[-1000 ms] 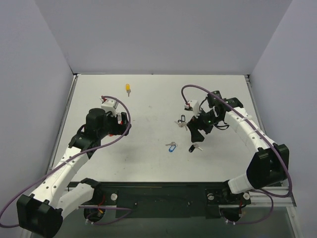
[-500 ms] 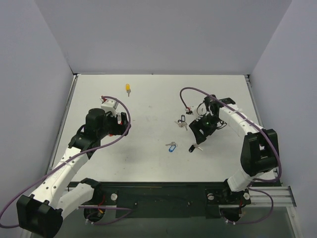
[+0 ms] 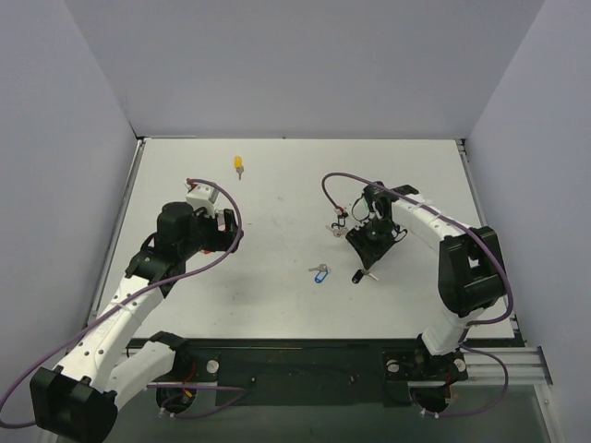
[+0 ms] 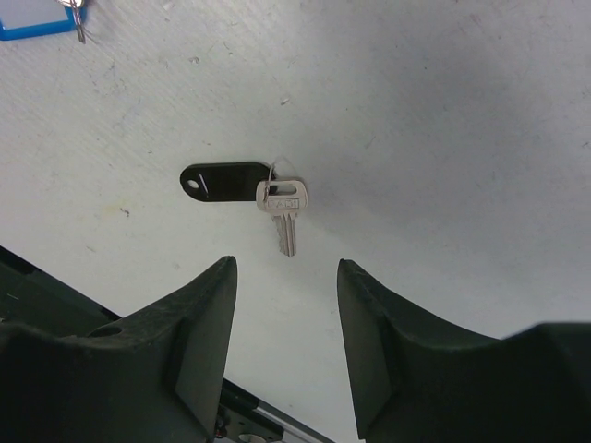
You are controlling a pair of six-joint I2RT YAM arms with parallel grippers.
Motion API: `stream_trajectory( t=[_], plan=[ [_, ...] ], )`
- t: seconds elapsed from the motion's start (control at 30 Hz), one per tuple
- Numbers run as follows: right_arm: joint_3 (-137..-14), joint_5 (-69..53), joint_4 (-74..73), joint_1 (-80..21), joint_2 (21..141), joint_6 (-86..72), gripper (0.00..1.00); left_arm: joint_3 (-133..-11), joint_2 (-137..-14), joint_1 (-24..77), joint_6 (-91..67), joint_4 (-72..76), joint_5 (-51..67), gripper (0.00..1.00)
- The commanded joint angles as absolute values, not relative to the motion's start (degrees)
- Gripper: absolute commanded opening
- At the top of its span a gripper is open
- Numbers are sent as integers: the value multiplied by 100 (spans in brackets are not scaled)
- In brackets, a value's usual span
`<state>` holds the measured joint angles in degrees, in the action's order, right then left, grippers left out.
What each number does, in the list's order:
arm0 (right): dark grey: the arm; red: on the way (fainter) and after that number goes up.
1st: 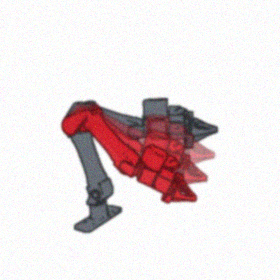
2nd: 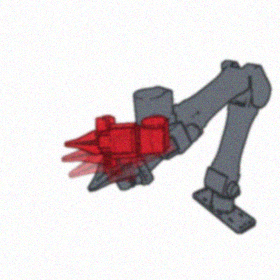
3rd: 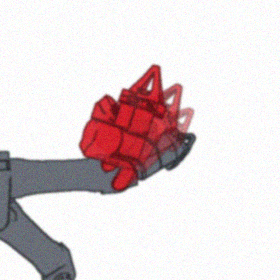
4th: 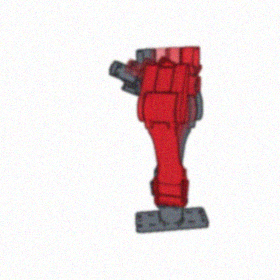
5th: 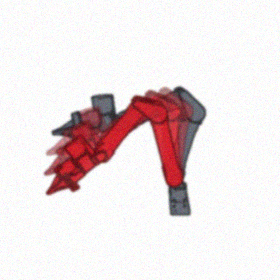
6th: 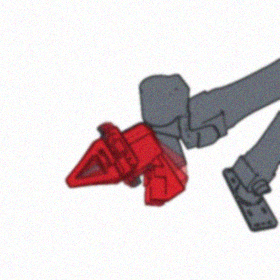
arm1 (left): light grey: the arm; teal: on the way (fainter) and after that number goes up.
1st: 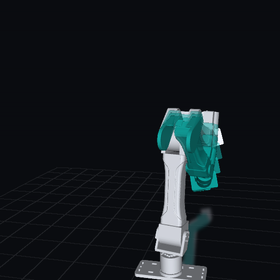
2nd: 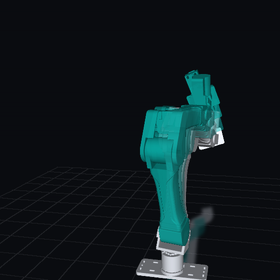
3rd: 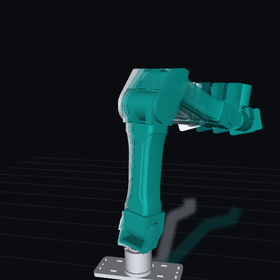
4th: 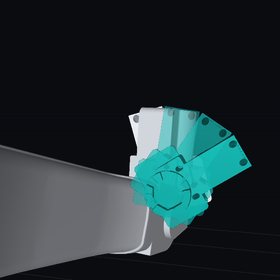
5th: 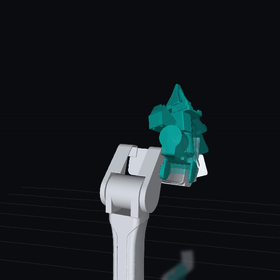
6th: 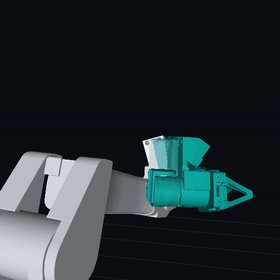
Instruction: Put the keys on the keyring
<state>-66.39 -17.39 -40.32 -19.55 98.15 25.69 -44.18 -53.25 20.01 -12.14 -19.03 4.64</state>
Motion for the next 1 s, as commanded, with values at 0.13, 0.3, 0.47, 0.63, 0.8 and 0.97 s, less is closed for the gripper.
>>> stream_trajectory(
  t=[0.13, 0.3, 0.47, 0.63, 0.8, 0.97],
  plan=[
    [-6785, -1907, -4245, -1907, 9800, 2646, 45, -4447, -5221, 1916, -1143, -1696, 598, 91],
    [-6803, -1934, -4166, -1872, 9896, 2496, 44, -4447, -5186, 1881, -1160, -1696, 633, 91],
    [-6768, -1732, -4008, -1925, 10019, 2268, 41, -4439, -5159, 1872, -1160, -1687, 668, 91],
    [-6776, -1539, -3833, -2004, 10151, 2022, 36, -4430, -5159, 1863, -1160, -1688, 685, 91],
    [-6776, -1407, -3700, -2083, 10257, 1846, 34, -4438, -5150, 1854, -1169, -1670, 703, 90],
    [-6785, -1477, -3691, -2258, 10362, 1819, 33, -4430, -5150, 1837, -1169, -1679, 721, 90]
  ],
)
